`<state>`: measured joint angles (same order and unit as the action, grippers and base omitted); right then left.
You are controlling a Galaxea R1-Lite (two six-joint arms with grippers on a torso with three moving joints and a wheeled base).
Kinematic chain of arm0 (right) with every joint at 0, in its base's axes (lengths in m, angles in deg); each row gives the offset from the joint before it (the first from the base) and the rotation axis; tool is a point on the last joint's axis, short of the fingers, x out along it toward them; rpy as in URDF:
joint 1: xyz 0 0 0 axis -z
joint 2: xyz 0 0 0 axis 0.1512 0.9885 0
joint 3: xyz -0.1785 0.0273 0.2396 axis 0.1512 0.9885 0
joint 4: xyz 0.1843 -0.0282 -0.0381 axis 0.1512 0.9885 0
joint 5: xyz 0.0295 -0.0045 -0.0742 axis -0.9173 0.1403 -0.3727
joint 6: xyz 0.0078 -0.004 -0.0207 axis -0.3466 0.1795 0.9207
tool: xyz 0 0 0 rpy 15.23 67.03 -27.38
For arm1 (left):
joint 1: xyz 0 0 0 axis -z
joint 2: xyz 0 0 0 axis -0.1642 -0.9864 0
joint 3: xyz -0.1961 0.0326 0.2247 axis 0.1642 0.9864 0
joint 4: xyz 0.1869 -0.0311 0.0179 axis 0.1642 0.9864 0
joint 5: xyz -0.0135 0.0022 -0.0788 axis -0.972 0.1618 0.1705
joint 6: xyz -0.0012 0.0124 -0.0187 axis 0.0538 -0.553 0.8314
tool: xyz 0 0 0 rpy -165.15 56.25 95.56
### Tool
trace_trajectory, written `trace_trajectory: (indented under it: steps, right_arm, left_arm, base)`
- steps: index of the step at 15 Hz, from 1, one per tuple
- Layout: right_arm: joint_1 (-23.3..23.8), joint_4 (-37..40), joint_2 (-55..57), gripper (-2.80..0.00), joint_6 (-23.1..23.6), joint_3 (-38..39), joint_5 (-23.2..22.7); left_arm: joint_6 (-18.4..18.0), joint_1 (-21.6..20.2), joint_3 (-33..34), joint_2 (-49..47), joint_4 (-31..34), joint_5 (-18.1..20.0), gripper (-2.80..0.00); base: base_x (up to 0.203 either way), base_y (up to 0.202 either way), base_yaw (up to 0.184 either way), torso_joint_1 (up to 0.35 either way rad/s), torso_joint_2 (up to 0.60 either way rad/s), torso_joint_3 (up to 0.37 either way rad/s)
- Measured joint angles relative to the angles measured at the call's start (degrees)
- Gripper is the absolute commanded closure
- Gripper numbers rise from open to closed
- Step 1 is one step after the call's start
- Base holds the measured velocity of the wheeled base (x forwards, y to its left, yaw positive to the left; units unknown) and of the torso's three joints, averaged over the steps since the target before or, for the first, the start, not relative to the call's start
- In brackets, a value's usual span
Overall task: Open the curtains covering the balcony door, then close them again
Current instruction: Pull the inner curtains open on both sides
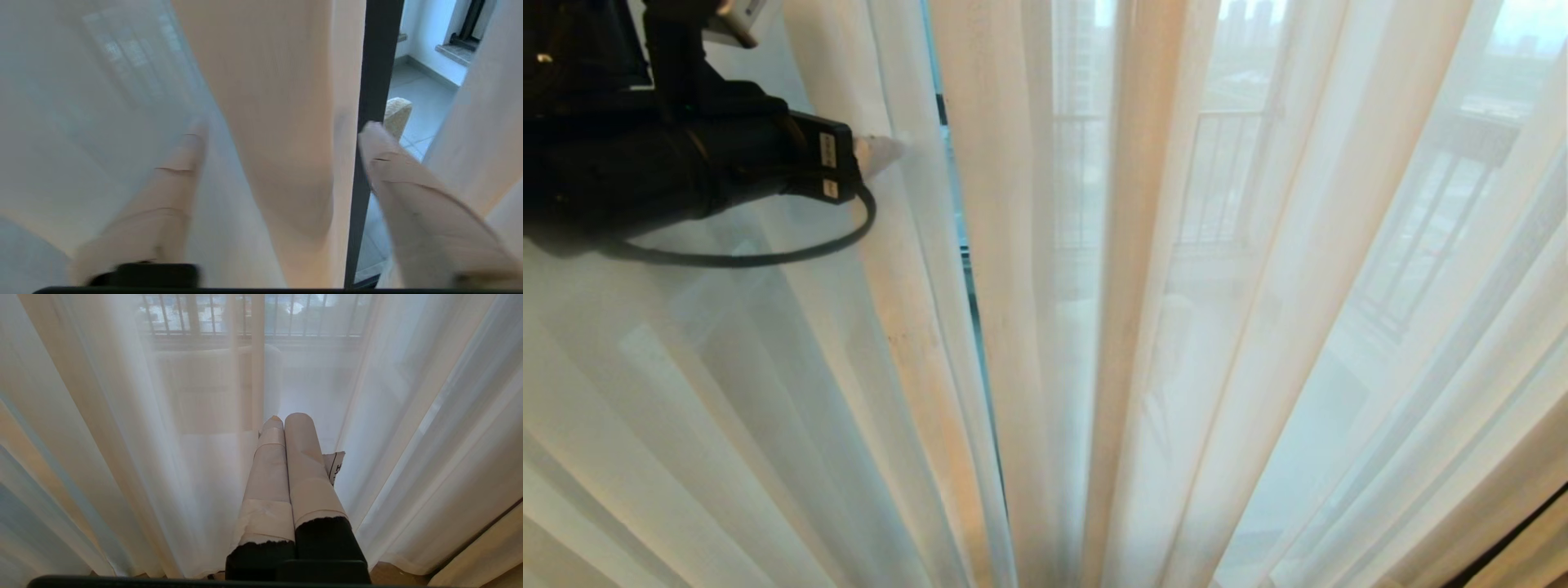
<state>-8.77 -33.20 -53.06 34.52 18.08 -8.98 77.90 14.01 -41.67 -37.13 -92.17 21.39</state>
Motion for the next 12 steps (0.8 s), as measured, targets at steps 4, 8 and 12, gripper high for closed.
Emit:
trace_trajectory:
  steps: [4, 8, 12]
  right_arm:
    - [0.00, 0.00, 0.00, 0.00, -0.05, 0.00, 0.00]
    - [0.00, 0.00, 0.00, 0.00, -0.02, 0.00, -0.02]
    - [0.00, 0.02, 0.00, 0.00, 0.00, 0.00, -0.02]
  left_arm:
    - [0.15, -0.13, -1.99, -1.49, 0.04, -2.02, 0.00]
    - [0.17, -0.17, -2.45, -1.96, 0.30, -3.25, 0.00]
    - [0.26, -0.17, -2.56, -1.84, 0.20, -8.24, 0.00]
  base:
    - [0.000, 0.000, 0.000, 0.000, 0.00, 0.000]
    - [0.000, 0.000, 0.000, 0.000, 0.00, 0.000]
    - [0.000, 0.000, 0.000, 0.000, 0.00, 0.000]
